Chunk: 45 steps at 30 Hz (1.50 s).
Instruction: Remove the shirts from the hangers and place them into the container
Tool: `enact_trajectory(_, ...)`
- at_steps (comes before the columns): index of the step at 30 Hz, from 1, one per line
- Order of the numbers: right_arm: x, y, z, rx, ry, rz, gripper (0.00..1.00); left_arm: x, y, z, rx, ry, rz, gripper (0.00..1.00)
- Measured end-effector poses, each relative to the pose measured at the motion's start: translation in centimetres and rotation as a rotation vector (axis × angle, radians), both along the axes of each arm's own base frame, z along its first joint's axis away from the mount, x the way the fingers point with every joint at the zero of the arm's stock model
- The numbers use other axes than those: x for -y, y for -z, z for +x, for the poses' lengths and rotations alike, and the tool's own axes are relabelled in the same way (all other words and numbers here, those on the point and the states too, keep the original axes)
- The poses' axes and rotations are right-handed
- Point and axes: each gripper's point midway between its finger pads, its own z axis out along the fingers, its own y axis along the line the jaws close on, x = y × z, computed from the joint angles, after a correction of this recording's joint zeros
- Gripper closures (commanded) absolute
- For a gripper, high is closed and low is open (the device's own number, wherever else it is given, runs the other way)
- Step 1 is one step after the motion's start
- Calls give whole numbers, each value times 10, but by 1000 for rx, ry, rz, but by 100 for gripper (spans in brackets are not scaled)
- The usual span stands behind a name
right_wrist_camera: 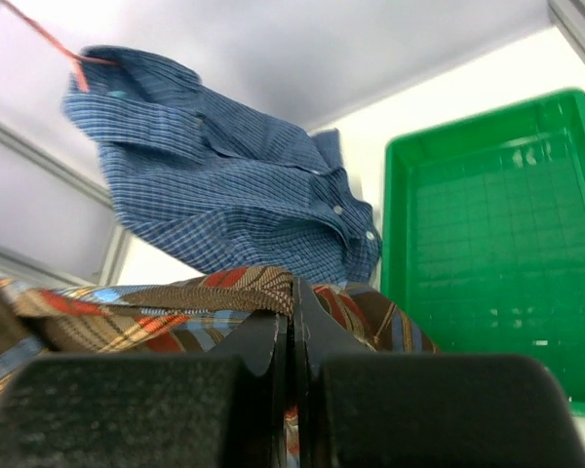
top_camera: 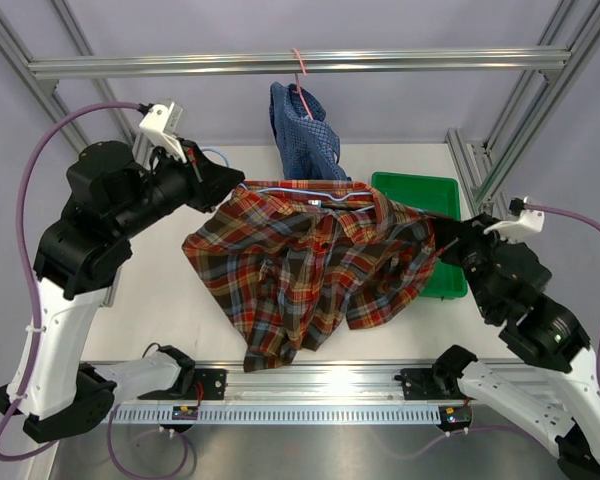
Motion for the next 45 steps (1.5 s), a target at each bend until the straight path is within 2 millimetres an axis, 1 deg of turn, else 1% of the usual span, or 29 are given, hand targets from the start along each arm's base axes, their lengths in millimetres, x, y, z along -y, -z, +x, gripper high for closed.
enact_trajectory(2,-3,7,7,-28,22,17,100,-5,-5,-7,17,-1,-6,100)
enact_trajectory(4,-4,9,6,-28,24,45,100,-9,-8,-14,20,-2,-3,100)
enact_trajectory(6,1,-2,-3,20,16,90,100,-10,-8,-17,19,1,-3,100)
enact_trajectory(8,11,-16,-13,67,19,126,100,-9,-7,-19,13,12,-5,100)
enact_trajectory(10,17,-28,-18,94,27,130,100,-6,-7,-20,10,22,-8,100)
enact_trajectory(12,19,-34,-16,100,37,107,100,-6,-7,-19,16,20,-12,100)
enact_trajectory(17,22,-40,-12,104,58,50,100,-8,-1,-21,20,14,-13,100)
enact_trajectory(19,22,-42,-11,119,54,41,100,-9,-4,-23,30,17,-20,100)
enact_trajectory(21,20,-36,-10,114,51,34,100,-11,-7,-26,40,17,-25,100)
enact_trajectory(25,16,-2,-3,40,70,27,100,-13,-4,-30,27,18,-17,100)
enact_trajectory(26,16,2,-4,31,71,29,100,-14,-2,-31,19,18,-12,100)
enact_trajectory(27,16,2,-5,35,70,37,100,-15,0,-32,11,15,-7,100)
enact_trajectory(29,18,-5,-8,57,68,65,100,-16,0,-34,6,14,-4,100)
enact_trajectory(32,19,-11,-10,38,72,94,100,-20,-9,-38,24,9,-13,100)
enact_trajectory(34,18,-17,-8,51,73,85,100,-24,-16,-41,41,-1,-18,100)
enact_trajectory(37,7,-23,-3,96,17,27,100,-29,-26,-44,75,-19,-31,100)
enact_trajectory(40,-15,-20,7,105,-74,-62,100,-35,-33,-41,107,-51,-53,100)
enact_trajectory(42,-36,-14,21,84,-146,-131,100,-38,-39,-35,133,-74,-71,100)
enact_trajectory(44,-66,-5,34,49,-257,-181,100,-37,-48,-29,162,-84,-103,100)
enact_trajectory(45,-84,2,41,27,-324,-200,100,-34,-56,-27,183,-76,-127,100)
